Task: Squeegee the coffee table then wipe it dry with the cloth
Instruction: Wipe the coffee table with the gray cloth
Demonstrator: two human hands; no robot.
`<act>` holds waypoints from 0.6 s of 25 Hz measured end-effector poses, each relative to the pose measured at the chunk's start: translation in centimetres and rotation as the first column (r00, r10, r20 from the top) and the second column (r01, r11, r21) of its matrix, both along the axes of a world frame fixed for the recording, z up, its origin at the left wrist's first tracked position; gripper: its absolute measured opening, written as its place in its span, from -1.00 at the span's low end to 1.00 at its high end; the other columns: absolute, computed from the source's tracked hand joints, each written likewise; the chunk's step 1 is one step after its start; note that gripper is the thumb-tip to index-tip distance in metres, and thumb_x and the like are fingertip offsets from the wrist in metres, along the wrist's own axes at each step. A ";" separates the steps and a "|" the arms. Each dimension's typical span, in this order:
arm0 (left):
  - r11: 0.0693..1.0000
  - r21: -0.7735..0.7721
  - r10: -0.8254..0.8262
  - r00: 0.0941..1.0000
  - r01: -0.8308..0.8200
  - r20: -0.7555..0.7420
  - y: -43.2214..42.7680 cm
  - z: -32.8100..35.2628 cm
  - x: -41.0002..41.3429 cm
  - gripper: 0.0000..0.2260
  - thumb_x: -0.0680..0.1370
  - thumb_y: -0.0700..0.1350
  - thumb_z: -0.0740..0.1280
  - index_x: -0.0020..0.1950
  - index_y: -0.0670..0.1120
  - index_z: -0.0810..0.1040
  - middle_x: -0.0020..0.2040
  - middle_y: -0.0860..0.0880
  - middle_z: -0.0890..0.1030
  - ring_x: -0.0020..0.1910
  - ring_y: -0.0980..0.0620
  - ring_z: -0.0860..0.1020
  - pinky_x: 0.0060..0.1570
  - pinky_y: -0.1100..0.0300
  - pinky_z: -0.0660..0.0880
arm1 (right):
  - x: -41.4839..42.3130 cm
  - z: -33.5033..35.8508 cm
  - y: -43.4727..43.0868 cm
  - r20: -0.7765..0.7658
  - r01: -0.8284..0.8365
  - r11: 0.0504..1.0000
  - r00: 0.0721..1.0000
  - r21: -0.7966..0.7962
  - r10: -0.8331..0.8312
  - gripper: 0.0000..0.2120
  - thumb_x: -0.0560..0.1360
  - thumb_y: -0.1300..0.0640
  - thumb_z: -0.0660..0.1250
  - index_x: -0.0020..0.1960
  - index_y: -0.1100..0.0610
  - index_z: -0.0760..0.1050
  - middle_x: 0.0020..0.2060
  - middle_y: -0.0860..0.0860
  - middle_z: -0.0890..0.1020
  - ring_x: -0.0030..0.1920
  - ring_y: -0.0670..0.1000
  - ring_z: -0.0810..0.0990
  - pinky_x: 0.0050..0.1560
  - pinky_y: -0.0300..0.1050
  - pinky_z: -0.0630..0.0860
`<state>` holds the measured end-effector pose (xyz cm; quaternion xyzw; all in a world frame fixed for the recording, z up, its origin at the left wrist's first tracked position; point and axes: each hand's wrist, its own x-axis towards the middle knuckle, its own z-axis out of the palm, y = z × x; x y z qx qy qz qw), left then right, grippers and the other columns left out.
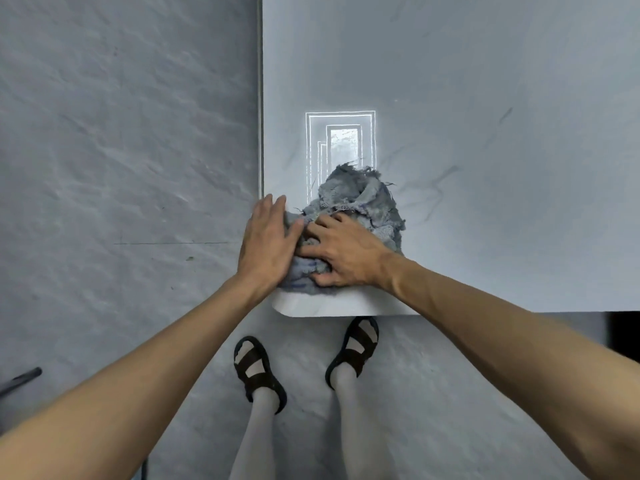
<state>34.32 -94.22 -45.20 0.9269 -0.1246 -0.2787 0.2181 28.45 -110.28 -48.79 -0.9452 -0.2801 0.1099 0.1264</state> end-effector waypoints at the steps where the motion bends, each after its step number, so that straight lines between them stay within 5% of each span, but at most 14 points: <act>1: 0.998 0.027 -0.055 0.998 0.056 -0.009 -0.5 0.0 -0.6 -0.48 0.64 0.11 0.09 0.53 -0.13 0.19 0.54 -0.15 0.21 0.54 -0.10 0.15 0.48 -0.05 0.17 | -0.4 0.0 -1.4 -0.016 -0.021 1.000 1.000 -0.015 0.021 -0.53 0.40 -0.27 0.21 0.22 -0.07 0.47 -0.02 0.02 0.48 -0.03 0.05 0.41 -0.03 0.03 0.42; 5: 0.971 0.116 -0.205 0.978 0.209 -0.045 -3.7 -0.1 -3.1 -0.47 0.64 0.11 0.07 0.52 -0.14 0.15 0.54 -0.21 0.16 0.53 -0.17 0.13 0.49 -0.08 0.14 | -3.8 0.1 -9.6 -0.078 0.078 0.993 0.993 -0.093 -0.085 -0.44 0.43 -0.31 0.20 0.35 -0.09 0.40 0.07 0.05 0.48 0.07 0.07 0.41 0.04 0.02 0.41; 9: 0.934 0.212 -0.291 0.957 0.287 -0.011 -6.6 -0.5 -4.0 -0.55 0.61 0.06 0.13 0.40 -0.17 0.25 0.37 -0.23 0.34 0.35 -0.25 0.30 0.29 -0.11 0.34 | -9.4 0.0 -19.6 -0.043 0.481 0.867 0.871 -0.131 -0.490 -0.43 0.42 -0.32 0.21 0.34 -0.08 0.43 0.15 0.08 0.48 0.13 0.13 0.40 0.12 0.05 0.42; 12: 0.931 0.260 -0.261 0.965 0.256 -0.017 -8.6 -0.6 -4.2 -0.63 0.59 0.06 0.15 0.27 -0.15 0.29 0.19 -0.23 0.43 0.21 -0.30 0.38 0.01 -0.07 0.38 | -15.4 -0.4 -25.0 0.006 0.875 0.473 0.476 -0.103 -0.879 -0.43 0.42 -0.33 0.22 0.31 -0.05 0.45 0.17 0.11 0.49 0.16 0.17 0.39 0.15 0.08 0.40; 15: 0.951 0.241 -0.206 0.978 0.194 0.024 -9.0 -0.5 -4.1 -0.63 0.58 0.06 0.16 0.29 -0.13 0.33 0.12 -0.19 0.50 0.12 -0.26 0.45 -0.01 -0.03 0.33 | -17.5 -0.8 -24.7 0.076 0.997 -0.018 -0.012 -0.073 -0.997 -0.45 0.46 -0.30 0.23 0.32 0.00 0.46 0.18 0.14 0.47 0.21 0.20 0.37 0.21 0.10 0.37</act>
